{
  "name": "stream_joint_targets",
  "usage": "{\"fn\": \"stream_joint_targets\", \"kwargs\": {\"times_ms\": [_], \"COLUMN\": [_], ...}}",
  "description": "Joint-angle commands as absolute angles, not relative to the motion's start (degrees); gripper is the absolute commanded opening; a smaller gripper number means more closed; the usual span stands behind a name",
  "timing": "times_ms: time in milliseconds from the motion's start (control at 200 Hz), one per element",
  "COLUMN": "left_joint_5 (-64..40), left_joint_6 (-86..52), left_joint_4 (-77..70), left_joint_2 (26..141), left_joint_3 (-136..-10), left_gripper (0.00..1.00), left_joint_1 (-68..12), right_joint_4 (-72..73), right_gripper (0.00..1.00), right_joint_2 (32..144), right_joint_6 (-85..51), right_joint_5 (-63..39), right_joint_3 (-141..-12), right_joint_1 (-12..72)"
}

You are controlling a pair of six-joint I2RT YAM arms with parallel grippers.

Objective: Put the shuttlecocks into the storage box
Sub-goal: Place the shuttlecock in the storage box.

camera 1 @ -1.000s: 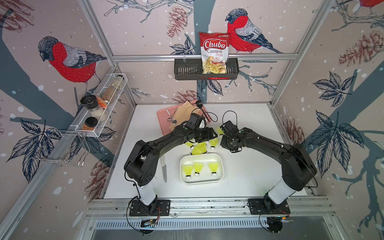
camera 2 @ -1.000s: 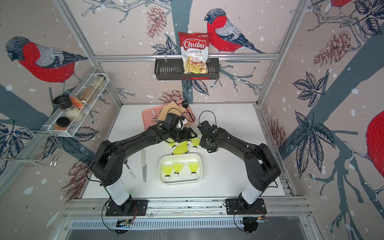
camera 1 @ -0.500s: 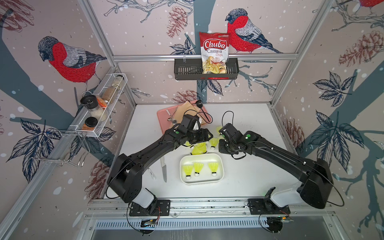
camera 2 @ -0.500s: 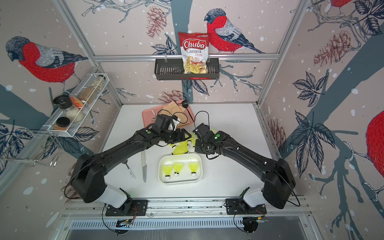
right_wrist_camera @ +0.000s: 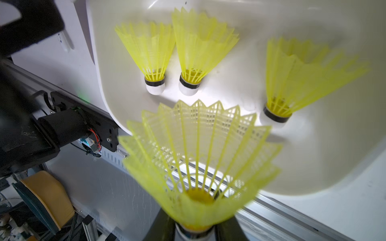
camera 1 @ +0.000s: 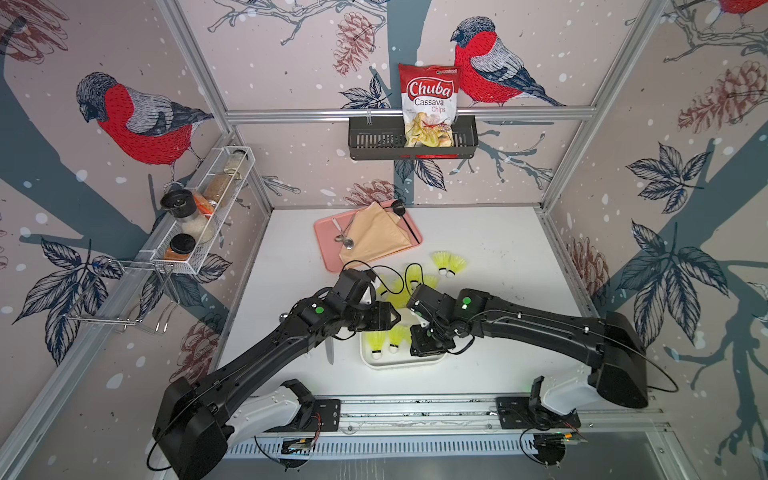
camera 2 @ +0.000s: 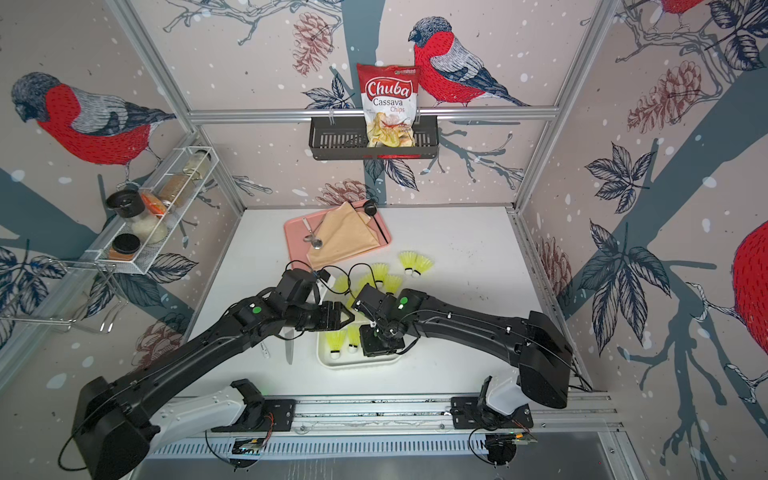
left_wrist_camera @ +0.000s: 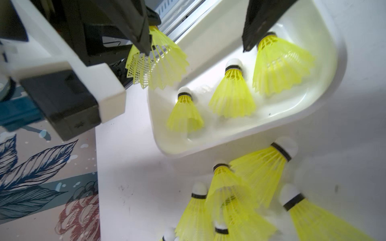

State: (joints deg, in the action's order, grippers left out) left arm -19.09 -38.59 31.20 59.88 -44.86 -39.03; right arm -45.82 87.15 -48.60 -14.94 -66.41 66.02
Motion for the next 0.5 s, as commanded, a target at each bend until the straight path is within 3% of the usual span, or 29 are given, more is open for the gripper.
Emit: {"fn": "stream_joint_targets", "kwargs": {"times_ms": [0, 495], "left_joint_5": [-17.6, -17.5], "left_joint_6": [-38.1, -37.7], "left_joint_4": [34.5, 35.2], "left_joint_2": [56.3, 51.0], "left_joint_3": [-42.7, -39.2], "left_gripper": [0.72, 0.7], "left_joint_1": [-39.4, -39.9], "right_joint_4": [-46.4, -45.4], "right_gripper": [0.23, 0.22], "right_joint_2": [89.1, 93.1], "right_joint_6": [-51.2, -54.2], "right_joint_5": [-17.1, -16.9], "right_joint_3": [-66.9, -65.3], "right_joint_1": [66.4, 62.4]}}
